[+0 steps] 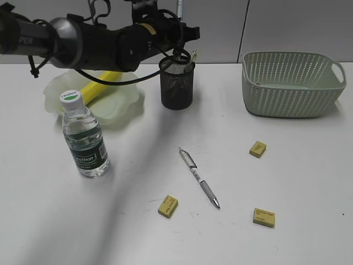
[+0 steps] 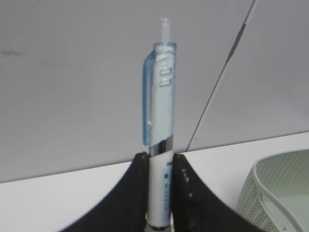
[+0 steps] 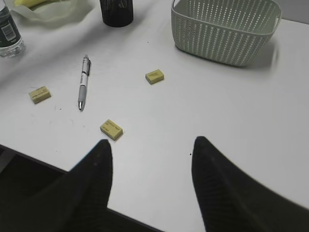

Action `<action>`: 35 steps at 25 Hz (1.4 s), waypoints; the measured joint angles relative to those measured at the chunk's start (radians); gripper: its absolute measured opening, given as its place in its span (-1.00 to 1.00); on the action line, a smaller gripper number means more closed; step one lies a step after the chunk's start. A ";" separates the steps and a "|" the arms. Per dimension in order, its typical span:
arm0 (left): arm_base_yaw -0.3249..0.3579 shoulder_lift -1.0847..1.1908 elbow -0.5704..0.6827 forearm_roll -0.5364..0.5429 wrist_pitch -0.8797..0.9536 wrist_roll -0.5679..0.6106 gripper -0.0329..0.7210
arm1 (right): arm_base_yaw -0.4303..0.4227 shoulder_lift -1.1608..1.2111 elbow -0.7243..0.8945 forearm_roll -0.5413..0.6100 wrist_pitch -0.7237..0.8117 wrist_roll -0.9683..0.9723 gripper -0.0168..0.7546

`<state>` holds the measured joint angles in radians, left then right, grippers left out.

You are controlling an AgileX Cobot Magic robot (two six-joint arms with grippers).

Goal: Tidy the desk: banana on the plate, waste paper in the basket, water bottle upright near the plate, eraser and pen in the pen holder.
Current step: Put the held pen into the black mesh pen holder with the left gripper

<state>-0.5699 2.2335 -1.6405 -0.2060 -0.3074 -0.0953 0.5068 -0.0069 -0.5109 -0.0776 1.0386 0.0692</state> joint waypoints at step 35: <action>-0.002 -0.172 0.005 0.100 0.314 0.001 0.26 | 0.000 0.000 0.000 0.000 0.000 0.000 0.14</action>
<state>-0.5717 2.0613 -1.6359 -0.1059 0.0067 -0.0945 0.5068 -0.0069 -0.5109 -0.0776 1.0386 0.0692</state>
